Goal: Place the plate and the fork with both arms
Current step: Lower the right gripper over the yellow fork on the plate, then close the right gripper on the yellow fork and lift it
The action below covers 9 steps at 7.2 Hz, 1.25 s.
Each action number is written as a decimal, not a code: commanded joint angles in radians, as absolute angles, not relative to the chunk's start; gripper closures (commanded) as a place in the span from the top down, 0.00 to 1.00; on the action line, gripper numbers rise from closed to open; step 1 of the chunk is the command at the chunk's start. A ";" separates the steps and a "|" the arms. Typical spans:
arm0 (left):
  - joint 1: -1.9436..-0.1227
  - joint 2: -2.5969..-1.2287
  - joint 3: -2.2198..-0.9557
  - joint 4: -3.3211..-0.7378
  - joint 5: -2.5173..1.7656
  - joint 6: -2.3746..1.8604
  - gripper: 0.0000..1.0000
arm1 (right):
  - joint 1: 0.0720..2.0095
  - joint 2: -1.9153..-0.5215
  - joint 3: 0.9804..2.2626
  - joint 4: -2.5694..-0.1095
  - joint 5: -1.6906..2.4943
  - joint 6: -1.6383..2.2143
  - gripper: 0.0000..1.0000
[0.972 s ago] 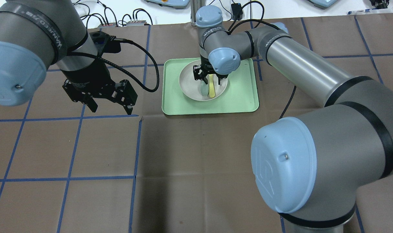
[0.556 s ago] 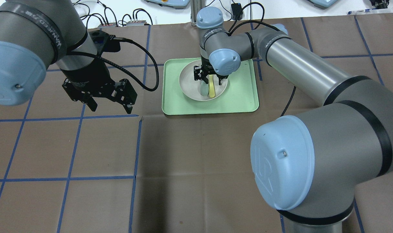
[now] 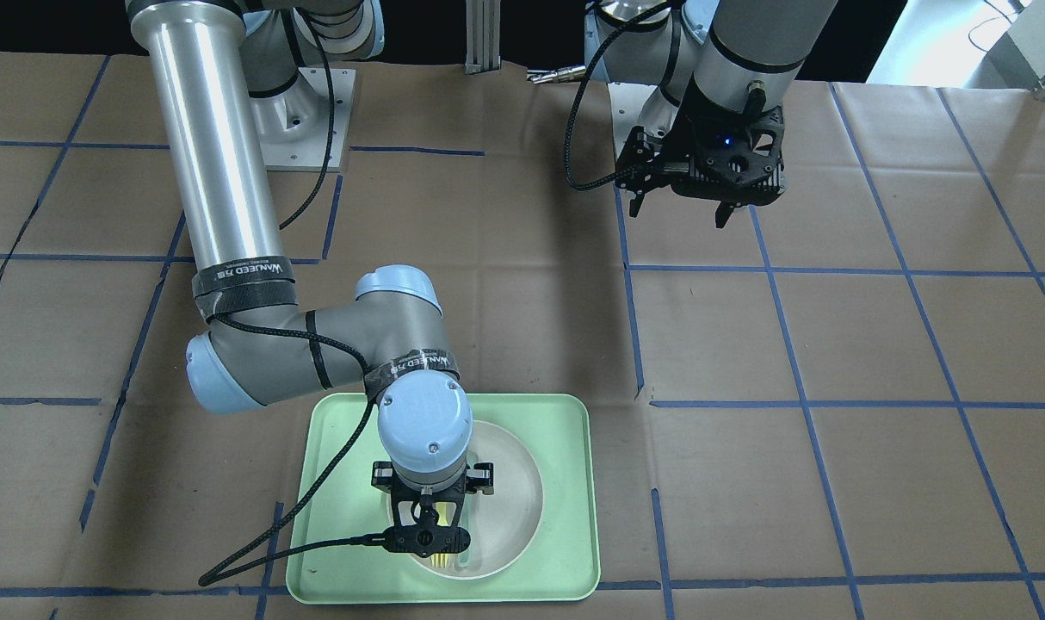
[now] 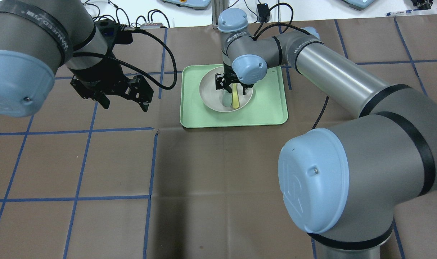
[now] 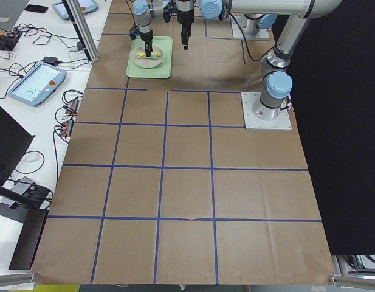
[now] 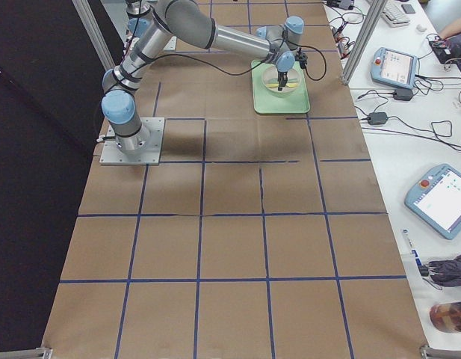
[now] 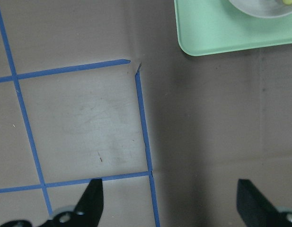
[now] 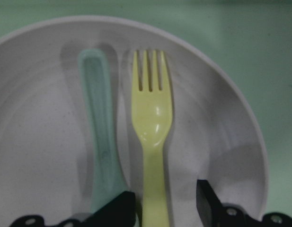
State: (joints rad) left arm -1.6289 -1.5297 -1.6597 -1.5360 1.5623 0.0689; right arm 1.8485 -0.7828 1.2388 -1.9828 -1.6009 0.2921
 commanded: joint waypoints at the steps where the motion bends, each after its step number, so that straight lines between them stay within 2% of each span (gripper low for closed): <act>1: -1.628 -1.523 -1.660 -1.528 1.562 0.069 1.00 | 1.844 -0.778 1.238 -1.983 -1.601 0.285 0.57; 3: -1.625 -1.523 -1.660 -1.526 1.560 0.066 1.00 | 1.845 -0.766 1.235 -1.985 -1.627 0.290 0.57; 5: -1.545 -1.526 -1.660 -1.525 1.557 0.063 1.00 | 1.845 -0.767 1.230 -1.985 -1.628 0.291 0.52; 7: -1.542 -1.526 -1.660 -1.523 1.557 0.061 1.00 | 1.847 -0.767 1.223 -1.985 -1.629 0.299 0.42; 9: -1.543 -1.538 -1.661 -1.436 1.559 0.022 1.00 | 1.850 -0.767 1.223 -1.985 -1.626 0.301 0.42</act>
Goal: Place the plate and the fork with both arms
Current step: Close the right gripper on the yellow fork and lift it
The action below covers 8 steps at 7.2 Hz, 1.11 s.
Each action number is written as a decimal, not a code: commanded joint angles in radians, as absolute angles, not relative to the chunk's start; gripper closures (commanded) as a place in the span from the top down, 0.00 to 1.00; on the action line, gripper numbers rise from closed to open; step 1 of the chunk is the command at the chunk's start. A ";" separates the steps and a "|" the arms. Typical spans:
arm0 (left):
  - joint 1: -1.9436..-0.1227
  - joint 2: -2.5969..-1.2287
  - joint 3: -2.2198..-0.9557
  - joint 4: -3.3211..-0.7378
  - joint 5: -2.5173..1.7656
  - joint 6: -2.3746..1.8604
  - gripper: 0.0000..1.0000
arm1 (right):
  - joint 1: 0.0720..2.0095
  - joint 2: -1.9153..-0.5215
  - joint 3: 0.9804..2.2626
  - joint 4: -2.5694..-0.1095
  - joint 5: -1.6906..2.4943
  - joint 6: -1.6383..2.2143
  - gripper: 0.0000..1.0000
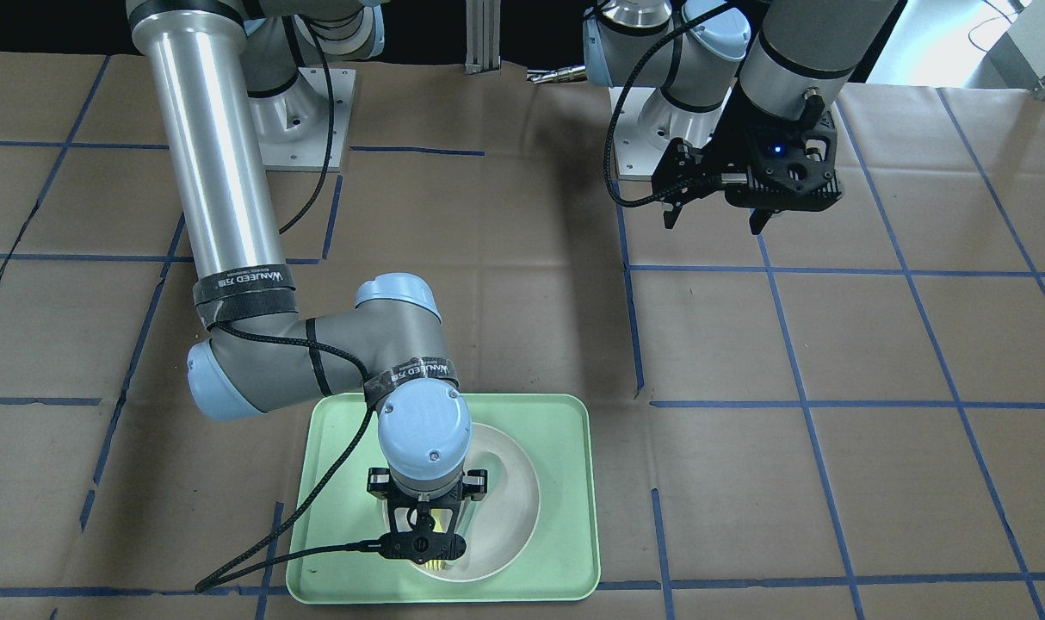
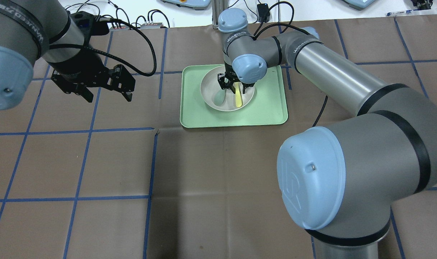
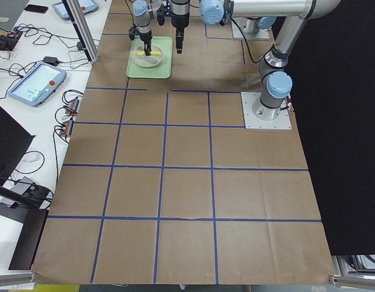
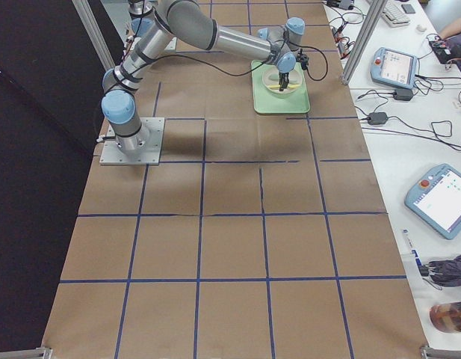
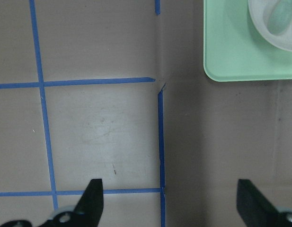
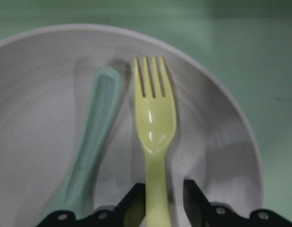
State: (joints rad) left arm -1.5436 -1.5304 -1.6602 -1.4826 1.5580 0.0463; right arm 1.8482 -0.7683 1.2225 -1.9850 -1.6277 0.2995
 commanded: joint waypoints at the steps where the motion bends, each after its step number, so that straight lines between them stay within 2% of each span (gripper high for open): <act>1: -1.546 -1.537 -1.661 -1.437 1.560 0.017 1.00 | 1.850 -0.765 1.224 -1.985 -1.628 0.299 0.37; 2: -1.554 -1.542 -1.663 -1.440 1.560 0.018 1.00 | 1.850 -0.767 1.223 -1.983 -1.626 0.299 0.23; 4: -1.562 -1.542 -1.663 -1.443 1.560 0.020 1.00 | 1.850 -0.769 1.221 -1.983 -1.626 0.299 0.06; 8: -1.565 -1.520 -1.684 -1.454 1.560 0.020 1.00 | 1.848 -0.816 1.194 -1.944 -1.618 0.298 0.04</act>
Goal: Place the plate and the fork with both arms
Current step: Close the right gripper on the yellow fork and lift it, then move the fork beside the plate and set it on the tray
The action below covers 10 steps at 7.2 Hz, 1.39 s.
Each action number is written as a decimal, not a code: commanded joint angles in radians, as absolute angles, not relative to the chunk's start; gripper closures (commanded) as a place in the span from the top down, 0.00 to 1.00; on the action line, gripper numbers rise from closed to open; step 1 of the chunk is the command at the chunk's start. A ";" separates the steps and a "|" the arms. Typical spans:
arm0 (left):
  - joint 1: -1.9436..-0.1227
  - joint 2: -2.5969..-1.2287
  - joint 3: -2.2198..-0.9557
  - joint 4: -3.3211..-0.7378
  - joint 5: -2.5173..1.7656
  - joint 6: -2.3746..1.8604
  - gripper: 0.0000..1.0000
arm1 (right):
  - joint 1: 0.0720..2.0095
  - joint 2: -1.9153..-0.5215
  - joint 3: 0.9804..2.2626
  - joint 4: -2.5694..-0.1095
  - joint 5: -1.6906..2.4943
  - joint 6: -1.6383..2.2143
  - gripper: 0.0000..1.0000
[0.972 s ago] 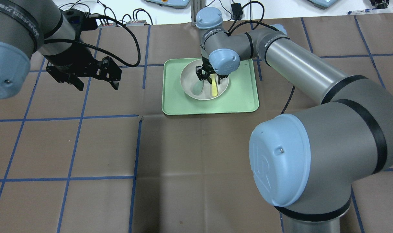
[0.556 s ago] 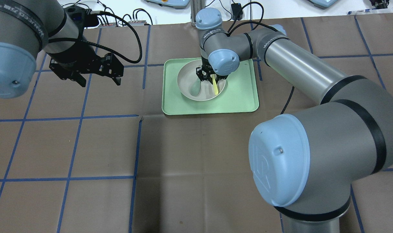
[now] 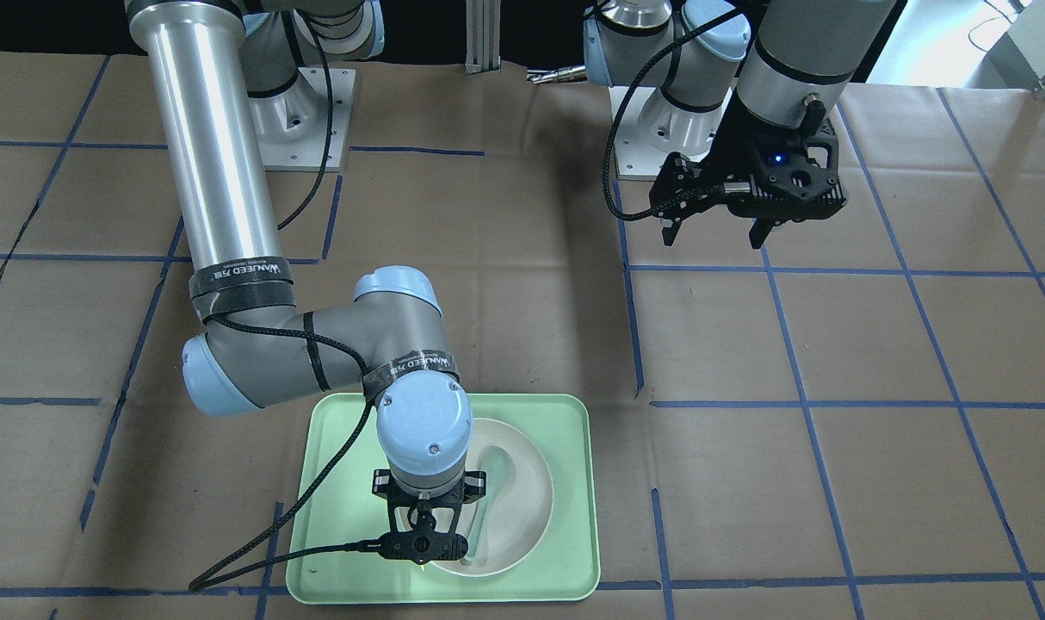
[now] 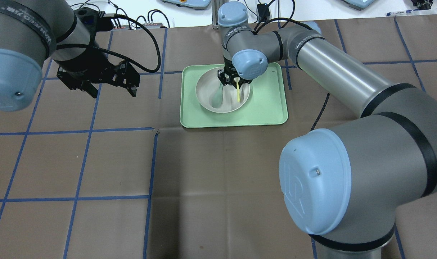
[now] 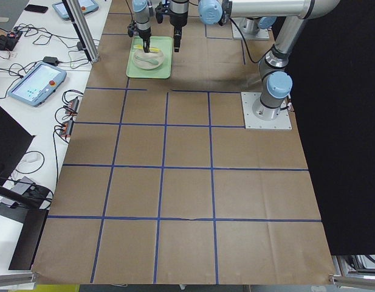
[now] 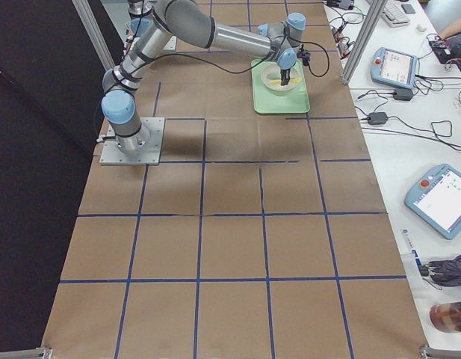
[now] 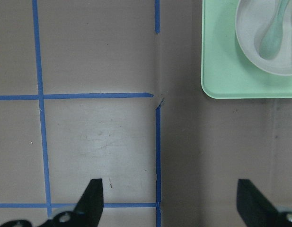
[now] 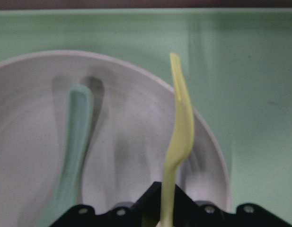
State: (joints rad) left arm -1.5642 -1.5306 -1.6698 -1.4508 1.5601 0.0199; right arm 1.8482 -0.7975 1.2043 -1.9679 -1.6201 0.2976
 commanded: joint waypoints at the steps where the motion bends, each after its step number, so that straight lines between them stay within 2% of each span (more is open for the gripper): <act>1: -1.565 -1.516 -1.696 -1.453 1.559 0.020 1.00 | 1.848 -0.828 1.193 -1.936 -1.618 0.298 0.04; 4: -1.565 -1.511 -1.698 -1.453 1.559 0.020 1.00 | 1.816 -0.868 1.210 -1.884 -1.623 0.238 0.03; 7: -1.565 -1.511 -1.700 -1.453 1.559 0.025 1.00 | 1.706 -0.868 1.238 -1.882 -1.628 0.117 0.03; 10: -1.565 -1.511 -1.701 -1.453 1.559 0.040 1.00 | 1.692 -0.818 1.267 -1.899 -1.612 0.078 0.04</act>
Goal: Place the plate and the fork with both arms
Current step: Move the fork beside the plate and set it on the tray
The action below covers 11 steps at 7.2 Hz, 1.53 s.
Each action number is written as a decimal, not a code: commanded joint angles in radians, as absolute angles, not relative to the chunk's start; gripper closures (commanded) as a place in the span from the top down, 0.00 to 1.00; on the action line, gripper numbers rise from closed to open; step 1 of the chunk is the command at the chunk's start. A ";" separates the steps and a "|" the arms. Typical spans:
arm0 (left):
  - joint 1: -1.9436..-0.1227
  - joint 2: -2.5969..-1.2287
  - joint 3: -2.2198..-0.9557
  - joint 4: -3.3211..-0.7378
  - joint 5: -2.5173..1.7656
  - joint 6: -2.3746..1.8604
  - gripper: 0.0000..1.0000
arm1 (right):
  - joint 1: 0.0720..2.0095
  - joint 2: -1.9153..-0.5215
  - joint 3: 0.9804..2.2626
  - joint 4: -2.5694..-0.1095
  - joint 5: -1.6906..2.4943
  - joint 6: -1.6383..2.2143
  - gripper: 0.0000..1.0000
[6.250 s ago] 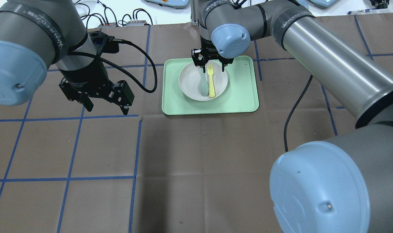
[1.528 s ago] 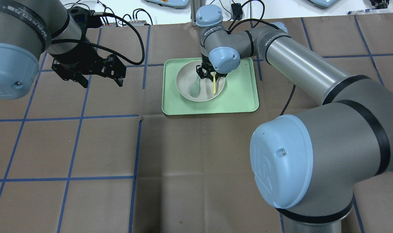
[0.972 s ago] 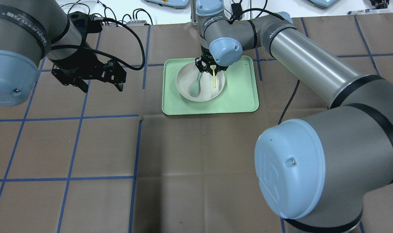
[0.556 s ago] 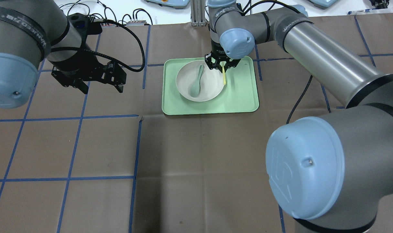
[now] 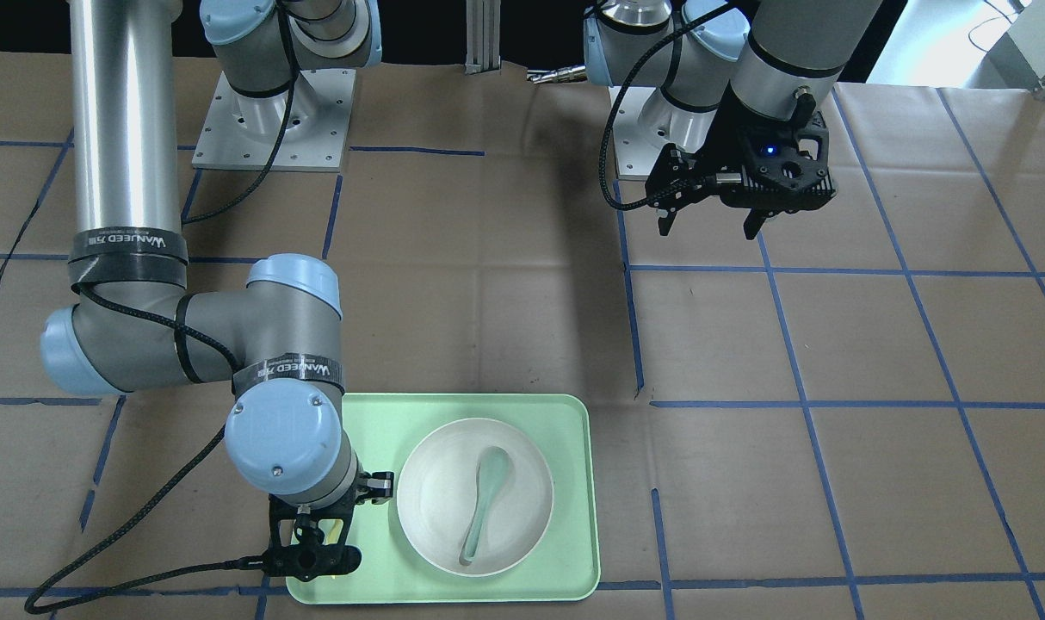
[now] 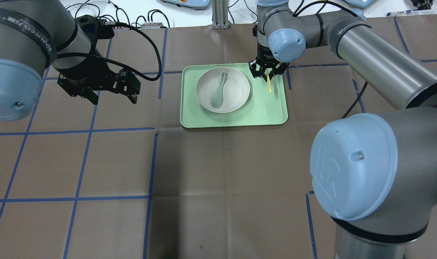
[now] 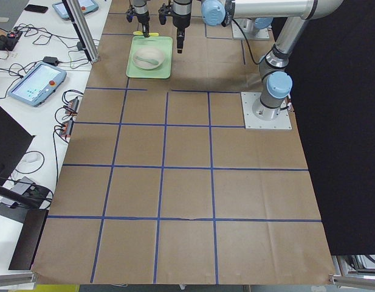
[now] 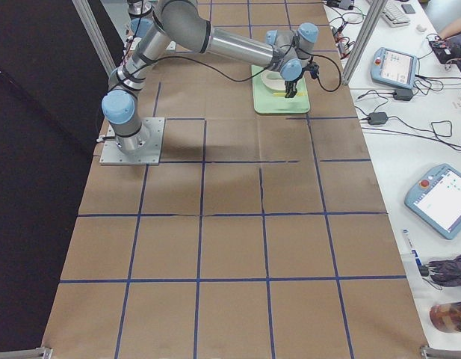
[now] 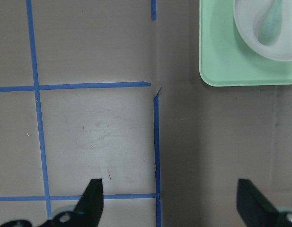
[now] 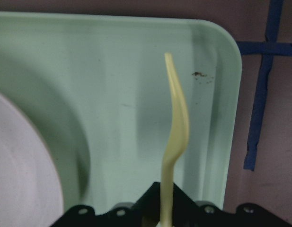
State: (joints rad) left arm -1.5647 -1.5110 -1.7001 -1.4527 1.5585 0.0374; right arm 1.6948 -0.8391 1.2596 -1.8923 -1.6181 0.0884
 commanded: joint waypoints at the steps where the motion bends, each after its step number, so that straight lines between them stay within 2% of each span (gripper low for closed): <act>1: -1.565 -1.511 -1.701 -1.453 1.560 0.040 1.00 | 1.690 -0.810 1.264 -1.899 -1.612 0.078 0.06; 2: -1.565 -1.511 -1.701 -1.453 1.560 0.040 1.00 | 1.690 -0.811 1.262 -1.899 -1.614 0.080 0.42; 3: -1.565 -1.511 -1.701 -1.453 1.560 0.040 1.00 | 1.692 -0.818 1.259 -1.899 -1.615 0.080 0.88; 4: -1.565 -1.511 -1.701 -1.453 1.560 0.038 1.00 | 1.692 -0.822 1.256 -1.899 -1.617 0.080 1.00; 6: -1.563 -1.517 -1.701 -1.453 1.562 0.040 1.00 | 1.683 -0.854 1.250 -1.884 -1.617 0.078 1.00; 9: -1.563 -1.517 -1.701 -1.453 1.562 0.040 1.00 | 1.657 -1.041 1.278 -1.763 -1.628 -0.017 1.00; 11: -1.565 -1.517 -1.701 -1.453 1.562 0.038 1.00 | 1.603 -1.199 1.343 -1.686 -1.625 -0.076 1.00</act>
State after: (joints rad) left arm -1.5642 -1.5176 -1.7012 -1.4528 1.5616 0.0387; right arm 1.6330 -1.1038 1.3039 -1.7349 -1.6255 -0.0417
